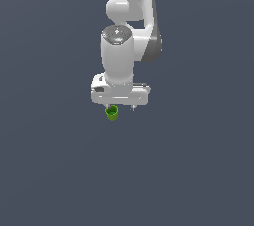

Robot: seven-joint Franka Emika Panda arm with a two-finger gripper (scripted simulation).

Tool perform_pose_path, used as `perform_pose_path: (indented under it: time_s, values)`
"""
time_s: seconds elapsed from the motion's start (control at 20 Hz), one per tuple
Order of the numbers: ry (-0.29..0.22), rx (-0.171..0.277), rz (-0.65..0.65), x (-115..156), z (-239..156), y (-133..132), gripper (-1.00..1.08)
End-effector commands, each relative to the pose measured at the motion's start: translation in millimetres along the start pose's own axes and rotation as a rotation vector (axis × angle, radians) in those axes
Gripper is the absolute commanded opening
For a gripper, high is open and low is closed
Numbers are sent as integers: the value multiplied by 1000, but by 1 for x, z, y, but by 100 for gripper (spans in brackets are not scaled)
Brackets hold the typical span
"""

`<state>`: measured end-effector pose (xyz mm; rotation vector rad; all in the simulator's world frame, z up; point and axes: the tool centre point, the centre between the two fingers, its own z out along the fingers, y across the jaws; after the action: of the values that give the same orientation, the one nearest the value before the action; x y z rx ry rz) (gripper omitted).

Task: Pick up the object and move it to a goal position.

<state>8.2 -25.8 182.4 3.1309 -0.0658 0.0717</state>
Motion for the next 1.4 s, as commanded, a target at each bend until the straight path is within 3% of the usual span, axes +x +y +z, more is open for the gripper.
perform_pose_path:
  time_s: [0.0, 0.4, 0.8, 1.35]
  values:
    - [0, 0, 0, 0, 0, 0, 100]
    - [-4, -23, 3, -4, -7, 28, 100]
    - [-4, -22, 15, -5, -5, 28, 100]
    - [-13, -13, 190, -15, 14, 32, 100]
